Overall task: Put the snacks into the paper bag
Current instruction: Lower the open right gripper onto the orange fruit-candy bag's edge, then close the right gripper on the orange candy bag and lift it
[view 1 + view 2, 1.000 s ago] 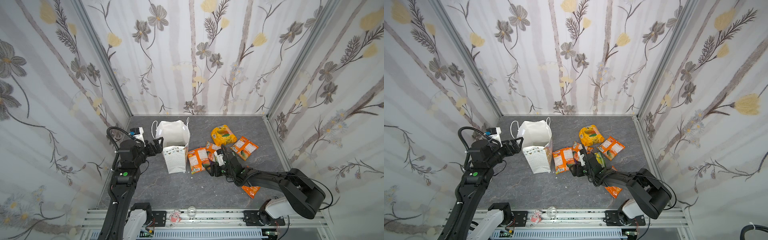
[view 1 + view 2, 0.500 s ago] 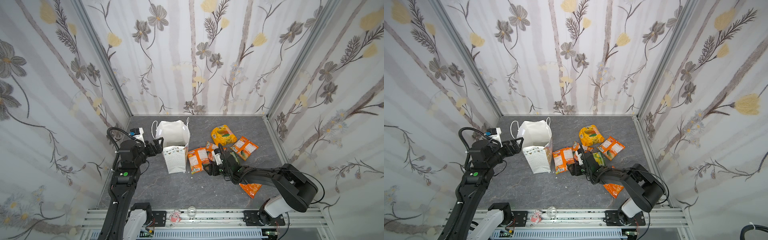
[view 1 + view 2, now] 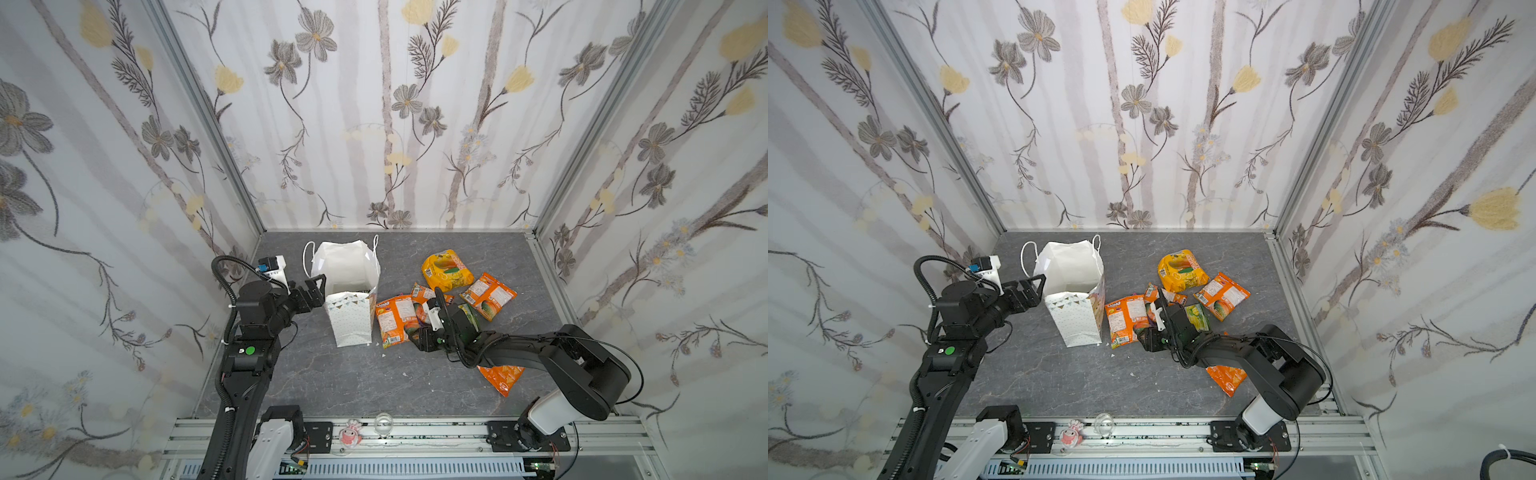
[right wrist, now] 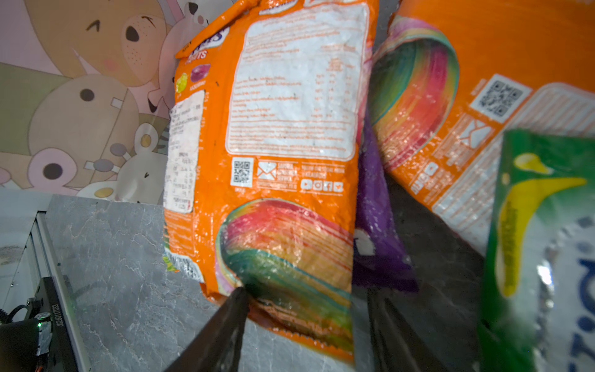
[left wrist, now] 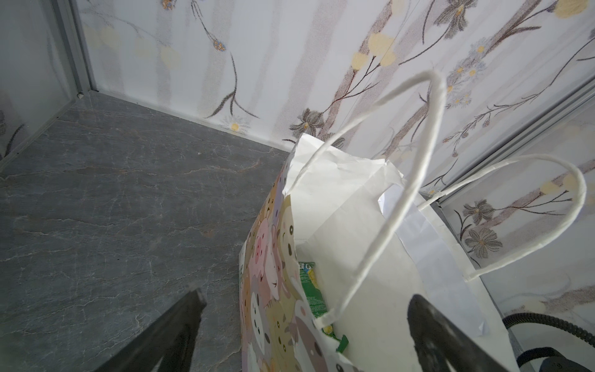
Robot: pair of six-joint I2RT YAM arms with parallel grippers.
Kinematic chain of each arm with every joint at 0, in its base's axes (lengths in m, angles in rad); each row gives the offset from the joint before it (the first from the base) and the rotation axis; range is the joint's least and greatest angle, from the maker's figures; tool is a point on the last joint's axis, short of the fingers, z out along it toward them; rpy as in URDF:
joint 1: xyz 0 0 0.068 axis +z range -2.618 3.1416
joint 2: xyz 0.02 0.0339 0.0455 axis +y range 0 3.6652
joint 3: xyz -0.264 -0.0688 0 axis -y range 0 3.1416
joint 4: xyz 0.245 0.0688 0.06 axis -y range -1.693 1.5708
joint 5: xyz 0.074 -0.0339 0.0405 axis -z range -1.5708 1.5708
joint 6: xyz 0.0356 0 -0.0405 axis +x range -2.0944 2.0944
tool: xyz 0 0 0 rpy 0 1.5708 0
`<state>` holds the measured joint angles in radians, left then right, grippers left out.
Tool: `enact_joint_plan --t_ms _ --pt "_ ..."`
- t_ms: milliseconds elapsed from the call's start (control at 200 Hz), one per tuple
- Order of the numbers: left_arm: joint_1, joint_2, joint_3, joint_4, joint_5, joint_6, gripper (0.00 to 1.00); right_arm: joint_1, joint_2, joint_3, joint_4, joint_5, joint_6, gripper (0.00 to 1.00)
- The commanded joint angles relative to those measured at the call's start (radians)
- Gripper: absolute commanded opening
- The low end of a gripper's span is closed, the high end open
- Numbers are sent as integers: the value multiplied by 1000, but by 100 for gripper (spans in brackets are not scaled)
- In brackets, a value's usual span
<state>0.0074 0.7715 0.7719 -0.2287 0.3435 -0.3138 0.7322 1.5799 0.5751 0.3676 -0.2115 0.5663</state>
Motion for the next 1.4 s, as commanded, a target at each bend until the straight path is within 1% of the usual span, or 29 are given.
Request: enact_joint_plan --t_ms 0,60,105,185,290,435,599,669,684,814,859,944,1074,1204,1394 --pt "0 -1 -1 29 -6 7 100 1 9 6 29 -10 14 50" --pt "0 -3 -2 31 -6 7 100 1 9 10 28 -12 15 45" --pt "0 -5 -2 31 -9 8 100 2 38 11 27 -13 15 43" --pt "0 -5 -1 29 -18 10 100 1 38 9 28 -9 14 40" --pt "-1 -2 -3 28 -15 10 100 2 38 2 39 0 18 37" --pt "0 0 -1 26 -15 10 100 1 46 5 33 1 18 35" --pt "0 -3 -3 26 -19 12 100 1 28 -4 26 13 28 24" --pt "0 -2 -2 26 -16 10 100 0 22 -10 22 29 37 17" --pt "0 0 -2 26 -15 10 100 1 -10 -13 22 32 40 16" --pt "0 6 0 21 -19 9 100 1 -59 -17 -5 41 45 9" --pt "0 8 2 19 -20 9 100 1 -77 -14 -25 47 40 5" --pt "0 8 3 19 -18 9 100 1 -108 -11 -61 52 32 0" --pt "0 5 0 19 -23 10 100 1 -153 -12 -94 65 27 0" --pt "0 1 5 14 -28 12 100 3 -217 19 -176 82 8 0" --pt "0 -5 -1 18 -24 12 100 12 -349 62 -252 111 -9 0"
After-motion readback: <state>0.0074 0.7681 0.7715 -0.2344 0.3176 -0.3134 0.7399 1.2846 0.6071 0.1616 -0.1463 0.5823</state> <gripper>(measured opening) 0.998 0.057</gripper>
